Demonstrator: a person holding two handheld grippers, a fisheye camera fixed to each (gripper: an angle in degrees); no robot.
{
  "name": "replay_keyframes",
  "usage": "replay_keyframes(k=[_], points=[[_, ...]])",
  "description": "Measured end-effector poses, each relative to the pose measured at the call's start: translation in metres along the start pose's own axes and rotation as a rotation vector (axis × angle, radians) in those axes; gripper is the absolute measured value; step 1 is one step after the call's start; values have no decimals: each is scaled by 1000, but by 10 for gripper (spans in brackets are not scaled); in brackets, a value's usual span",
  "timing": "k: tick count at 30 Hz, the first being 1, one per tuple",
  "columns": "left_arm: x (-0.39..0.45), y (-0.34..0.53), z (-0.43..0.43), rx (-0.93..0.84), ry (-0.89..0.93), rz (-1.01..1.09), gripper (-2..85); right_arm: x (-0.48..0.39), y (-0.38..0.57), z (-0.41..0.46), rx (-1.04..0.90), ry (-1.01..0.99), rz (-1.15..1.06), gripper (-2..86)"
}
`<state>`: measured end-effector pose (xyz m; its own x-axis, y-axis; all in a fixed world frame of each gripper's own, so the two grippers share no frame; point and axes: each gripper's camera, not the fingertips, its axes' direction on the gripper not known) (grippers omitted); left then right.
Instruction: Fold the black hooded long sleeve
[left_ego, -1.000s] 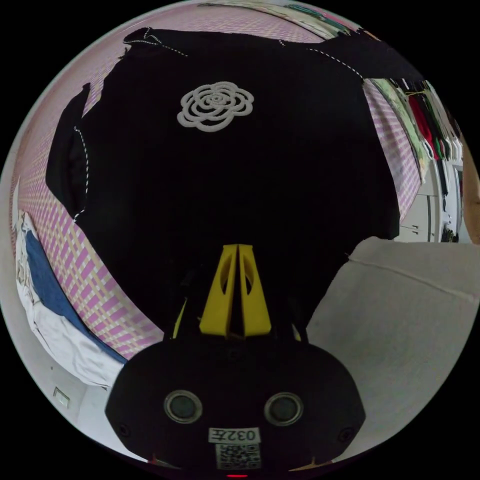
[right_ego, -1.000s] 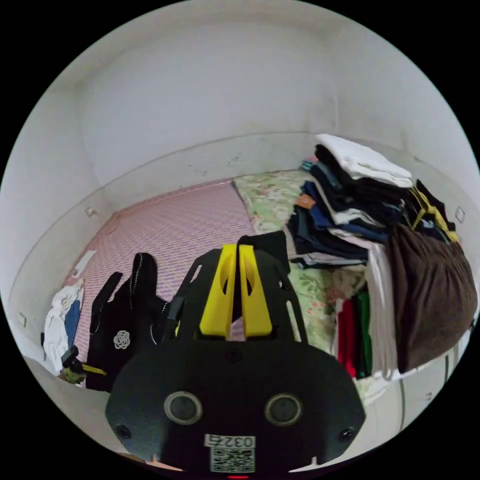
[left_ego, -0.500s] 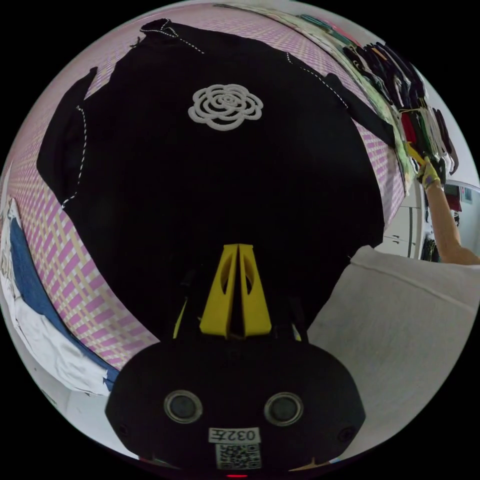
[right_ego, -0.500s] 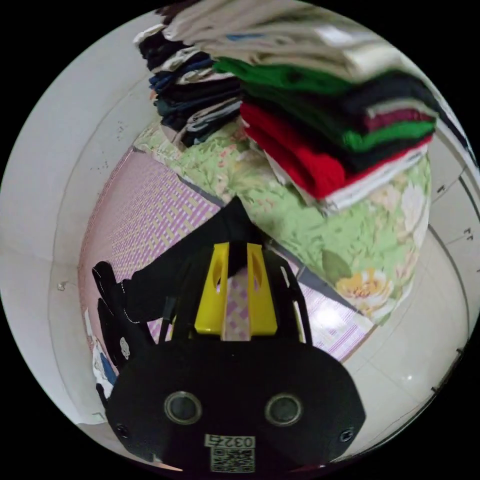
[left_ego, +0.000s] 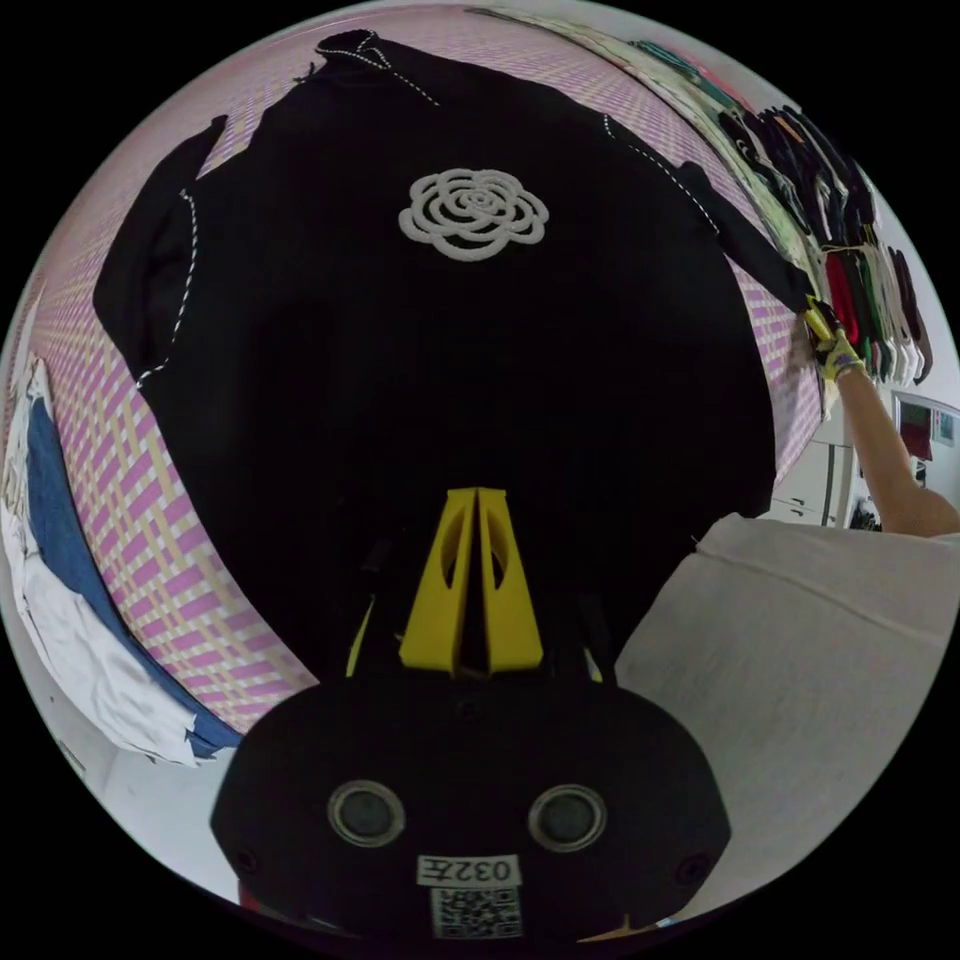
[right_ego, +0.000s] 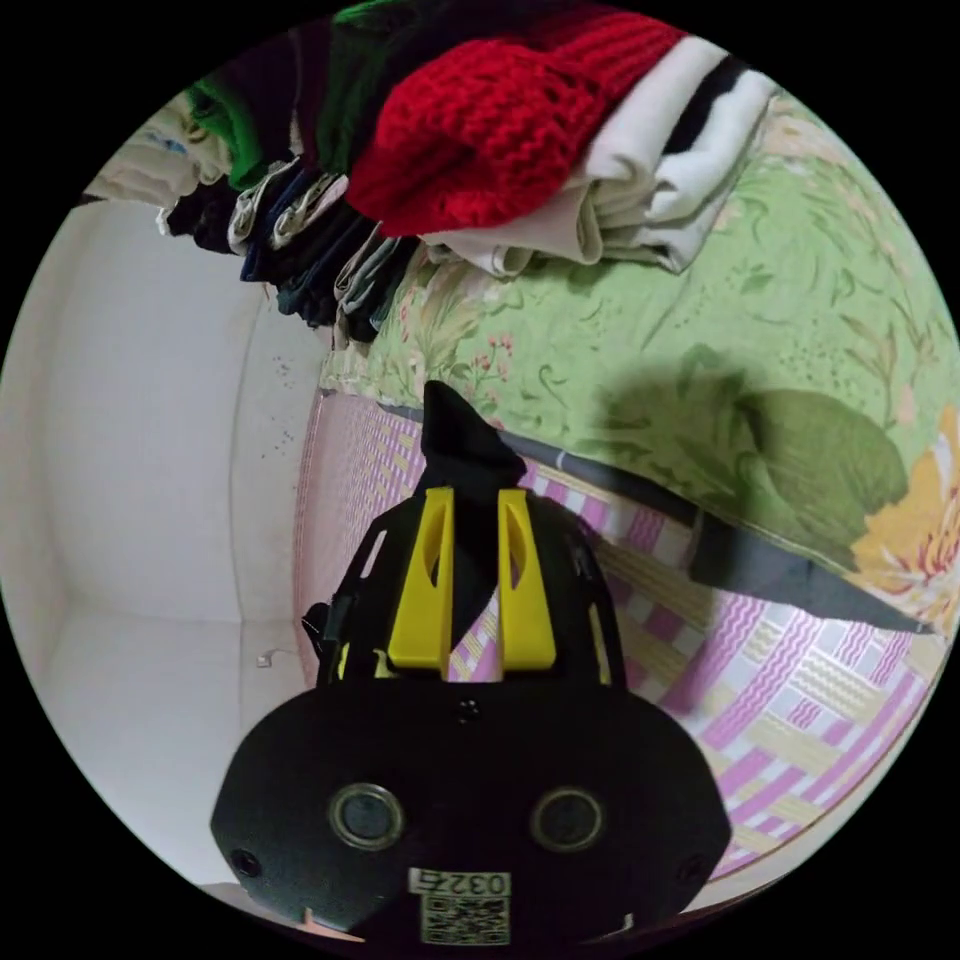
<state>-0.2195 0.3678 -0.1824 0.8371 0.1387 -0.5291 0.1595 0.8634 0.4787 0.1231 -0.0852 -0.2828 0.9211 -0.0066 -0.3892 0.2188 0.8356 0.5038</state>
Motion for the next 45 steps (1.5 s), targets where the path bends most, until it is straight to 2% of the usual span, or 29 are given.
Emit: replay_keyframes(k=[3, 6, 9, 11, 12, 14, 17, 20, 23, 28, 34, 38, 41, 45], points=[[-20, 7, 6, 19, 28, -23, -10, -6, 3, -3, 25, -24, 14, 43], [-43, 17, 14, 46, 68, -40, -9, -42, 15, -19, 78, -25, -112, 32], [-71, 32, 7, 204, 288, -12, -9, -113, 43, -41, 100, -134, -383, 22], [-98, 46, -11, 451, 579, 12, -6, -189, 94, -45, 6, -211, -683, 16], [-106, 47, -13, 495, 636, 10, -4, -207, 112, -43, -29, -225, -762, 15], [-136, 44, -6, 585, 866, 5, 11, -265, 196, -28, -189, -291, -1013, 12], [-171, 32, 28, 573, 1127, -16, 51, -292, 304, 10, -415, -340, -1145, 14], [-195, 27, 70, 509, 1239, -72, 65, -283, 392, 60, -593, -233, -1200, 14], [-214, 25, 105, 448, 1281, -147, 76, -265, 440, 94, -701, -90, -1172, 13], [-236, 22, 131, 406, 1287, -236, 89, -270, 469, 85, -682, -37, -1178, 19], [-240, -3, 136, 366, 1237, -198, 104, -300, 513, 77, -683, -58, -1293, 44], [-249, -12, 147, 320, 1136, -227, 99, -309, 531, 68, -843, -121, -1280, 67], [-253, -9, 152, 301, 1027, -229, 67, -299, 511, 26, -759, -147, -1183, 60], [-251, -12, 161, 262, 952, -191, 32, -258, 475, -32, -588, -47, -1007, 64]])
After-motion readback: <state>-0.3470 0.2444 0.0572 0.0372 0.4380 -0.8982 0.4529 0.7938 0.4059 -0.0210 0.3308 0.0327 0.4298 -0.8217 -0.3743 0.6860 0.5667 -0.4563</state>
